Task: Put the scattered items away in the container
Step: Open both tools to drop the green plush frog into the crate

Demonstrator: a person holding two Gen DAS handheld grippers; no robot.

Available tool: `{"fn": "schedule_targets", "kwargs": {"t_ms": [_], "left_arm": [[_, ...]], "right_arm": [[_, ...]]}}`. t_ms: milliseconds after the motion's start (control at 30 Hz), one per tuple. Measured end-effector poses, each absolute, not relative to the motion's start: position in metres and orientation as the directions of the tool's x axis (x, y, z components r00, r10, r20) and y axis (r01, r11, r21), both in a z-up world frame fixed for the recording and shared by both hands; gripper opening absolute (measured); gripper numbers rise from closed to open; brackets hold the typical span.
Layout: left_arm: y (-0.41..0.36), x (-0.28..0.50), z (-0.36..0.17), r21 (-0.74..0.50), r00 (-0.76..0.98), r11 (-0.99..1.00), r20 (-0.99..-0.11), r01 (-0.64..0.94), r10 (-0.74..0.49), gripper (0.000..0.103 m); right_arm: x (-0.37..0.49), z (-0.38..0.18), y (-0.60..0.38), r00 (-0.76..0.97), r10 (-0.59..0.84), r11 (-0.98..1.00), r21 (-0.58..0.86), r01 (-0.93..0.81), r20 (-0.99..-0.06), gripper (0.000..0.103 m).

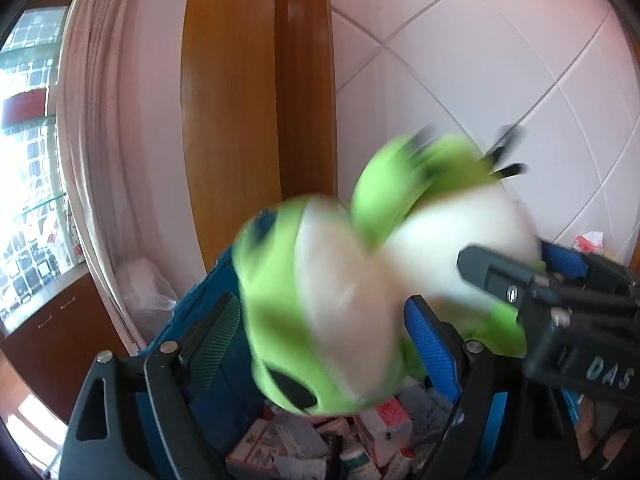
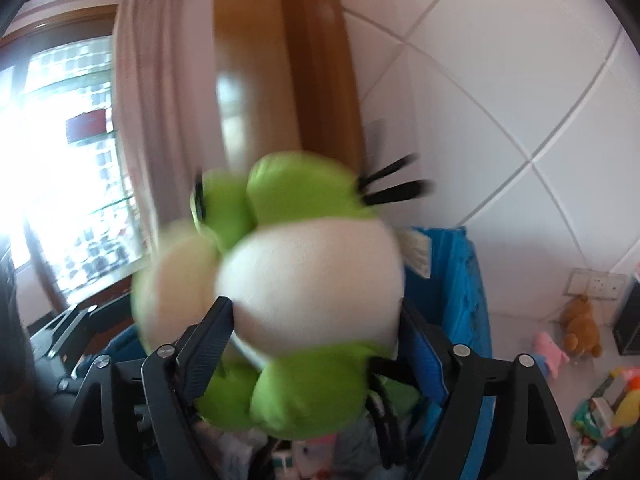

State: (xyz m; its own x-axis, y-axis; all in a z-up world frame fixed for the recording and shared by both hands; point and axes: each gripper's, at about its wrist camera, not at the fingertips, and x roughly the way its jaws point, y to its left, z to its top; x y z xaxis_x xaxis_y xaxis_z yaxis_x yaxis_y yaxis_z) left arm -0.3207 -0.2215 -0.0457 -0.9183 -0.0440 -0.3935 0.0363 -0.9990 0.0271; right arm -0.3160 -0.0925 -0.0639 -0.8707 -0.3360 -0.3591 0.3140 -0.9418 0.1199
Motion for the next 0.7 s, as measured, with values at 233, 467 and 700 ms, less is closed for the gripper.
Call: {"fn": "schedule_targets", "kwargs": {"t_ms": [233,467,700], "left_arm": [[-0.22,-0.325,-0.052,0.012,-0.908,-0.999,-0.417,0.033,-0.035,0.09],[-0.218,-0.305,-0.057,-0.047,-0.9,-0.996,-0.432,0.078,-0.05,0.09],[-0.215,-0.27,-0.065,-0.064,-0.895,-0.992,-0.44,0.112,-0.072,0.093]], "right_arm": [[-0.317,-0.063,-0.081,-0.878,-0.297,-0.954,0.077,0.29,-0.375,0.082],[-0.304,-0.081,-0.067,-0.87,-0.244,-0.967,0.043,0.25,-0.428,0.082],[-0.266,-0.089,-0.048,-0.876,-0.223,-0.974,0.055,0.221,-0.429,0.092]]}}
